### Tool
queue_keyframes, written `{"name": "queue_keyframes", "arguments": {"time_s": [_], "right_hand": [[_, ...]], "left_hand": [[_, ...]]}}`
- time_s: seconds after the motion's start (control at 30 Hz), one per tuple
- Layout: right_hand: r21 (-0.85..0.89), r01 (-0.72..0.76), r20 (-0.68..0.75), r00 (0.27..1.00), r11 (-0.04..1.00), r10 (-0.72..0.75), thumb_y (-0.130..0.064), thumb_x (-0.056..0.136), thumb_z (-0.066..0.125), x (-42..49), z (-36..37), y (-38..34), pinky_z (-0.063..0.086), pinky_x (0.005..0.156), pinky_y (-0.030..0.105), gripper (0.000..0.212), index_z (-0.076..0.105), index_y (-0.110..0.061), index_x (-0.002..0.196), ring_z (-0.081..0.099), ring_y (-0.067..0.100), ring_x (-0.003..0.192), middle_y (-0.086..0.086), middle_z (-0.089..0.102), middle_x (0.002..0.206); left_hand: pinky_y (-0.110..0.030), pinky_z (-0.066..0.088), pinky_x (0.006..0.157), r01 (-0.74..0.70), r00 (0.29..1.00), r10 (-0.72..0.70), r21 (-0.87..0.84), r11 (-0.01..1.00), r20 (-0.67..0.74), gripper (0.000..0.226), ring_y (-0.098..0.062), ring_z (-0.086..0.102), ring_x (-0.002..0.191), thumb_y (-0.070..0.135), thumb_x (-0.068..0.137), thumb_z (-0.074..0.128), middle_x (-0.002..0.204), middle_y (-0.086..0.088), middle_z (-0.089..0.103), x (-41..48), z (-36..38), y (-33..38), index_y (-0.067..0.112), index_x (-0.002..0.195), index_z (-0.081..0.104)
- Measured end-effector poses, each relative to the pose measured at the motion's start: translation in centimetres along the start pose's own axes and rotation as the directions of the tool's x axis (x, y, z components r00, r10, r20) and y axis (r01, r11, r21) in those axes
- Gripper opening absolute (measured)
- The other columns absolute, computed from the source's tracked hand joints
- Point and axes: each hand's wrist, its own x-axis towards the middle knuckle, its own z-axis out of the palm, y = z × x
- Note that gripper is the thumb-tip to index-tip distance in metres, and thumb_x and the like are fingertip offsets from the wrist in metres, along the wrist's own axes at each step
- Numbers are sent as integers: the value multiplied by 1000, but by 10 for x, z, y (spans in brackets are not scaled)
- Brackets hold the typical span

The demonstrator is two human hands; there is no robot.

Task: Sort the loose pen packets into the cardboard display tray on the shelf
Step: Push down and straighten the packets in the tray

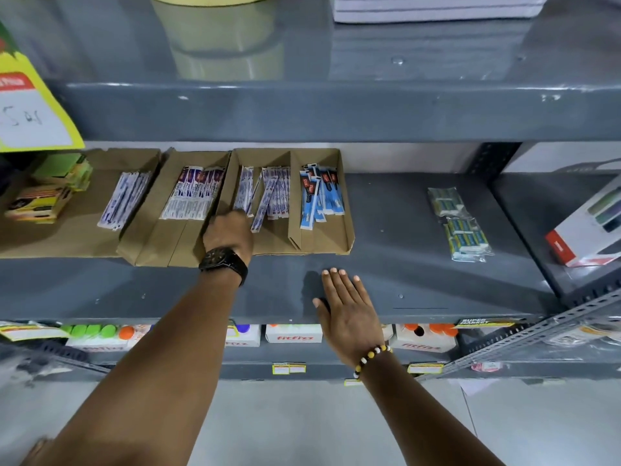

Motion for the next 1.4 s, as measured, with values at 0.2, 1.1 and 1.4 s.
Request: {"name": "queue_keyframes", "arguments": {"time_s": [0.2,1.1,1.4], "right_hand": [[-9,-15,41,999,1000,16,-44,102,13,0,-1,-1,21,115,45,63,47,-9,142,41,24,139,7,49,146],[90,42,88,995,995,-50,-47,100,34,37,-40,-18,6,119,35,64,21,-15,153,13,25,149,8,18,162],[-10,193,111,975,981,-191,-40,97,29,155,-53,-49,16,119,42,60,37,-8,147,28,31,144,11,40,152]], "left_hand": [[-49,51,88,-214,976,212,33,976,57,40,-41,61,111,1,95,44,118,-17,67,-15,10,4,16,128,61],[-49,-10,122,-479,867,469,25,877,170,79,-25,-26,149,67,96,7,164,-3,-17,-80,6,-59,18,157,-8],[-51,-19,118,-697,706,587,244,674,396,70,-32,-9,153,57,99,19,167,-3,9,7,-38,-52,18,157,14]]}}
